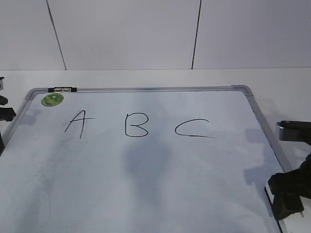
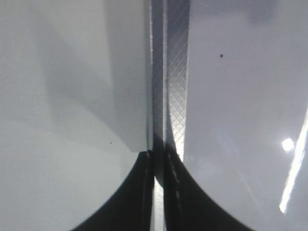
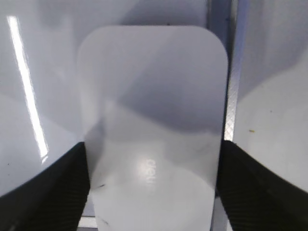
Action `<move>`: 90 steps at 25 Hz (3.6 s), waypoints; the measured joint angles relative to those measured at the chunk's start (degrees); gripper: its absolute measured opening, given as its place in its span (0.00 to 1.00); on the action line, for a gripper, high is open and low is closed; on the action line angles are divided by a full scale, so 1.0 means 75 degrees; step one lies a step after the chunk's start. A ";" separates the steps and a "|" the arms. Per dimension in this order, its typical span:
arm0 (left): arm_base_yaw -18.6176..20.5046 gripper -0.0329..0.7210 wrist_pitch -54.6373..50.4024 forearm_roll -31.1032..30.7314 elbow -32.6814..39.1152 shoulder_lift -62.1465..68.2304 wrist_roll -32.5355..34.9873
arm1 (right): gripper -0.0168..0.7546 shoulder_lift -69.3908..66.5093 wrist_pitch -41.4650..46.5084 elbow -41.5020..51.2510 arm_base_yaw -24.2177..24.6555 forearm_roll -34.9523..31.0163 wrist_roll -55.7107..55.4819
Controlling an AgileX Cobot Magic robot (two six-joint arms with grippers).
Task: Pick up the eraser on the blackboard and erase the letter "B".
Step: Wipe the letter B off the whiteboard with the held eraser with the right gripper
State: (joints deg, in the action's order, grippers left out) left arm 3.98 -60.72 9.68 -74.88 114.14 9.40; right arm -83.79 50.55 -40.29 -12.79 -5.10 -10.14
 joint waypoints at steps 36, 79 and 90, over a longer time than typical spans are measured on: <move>0.0000 0.06 -0.0017 0.0015 0.0000 0.0000 0.0000 | 0.69 0.0000 -0.0184 0.0276 0.0000 -0.0158 0.0015; 0.0000 0.06 -0.0227 0.0015 0.0000 0.0000 0.0000 | 0.69 -0.3999 0.2595 -0.7872 -0.1968 -0.0249 0.0766; 0.0000 0.06 -0.0335 0.0029 0.0000 0.0014 0.0000 | 0.69 -0.5987 0.2612 -1.0087 -0.2384 -0.0681 0.0766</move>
State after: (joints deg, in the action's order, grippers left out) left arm 3.98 -63.24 9.90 -74.88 114.25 9.40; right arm -128.69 70.14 -115.94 -30.66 -10.20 -4.39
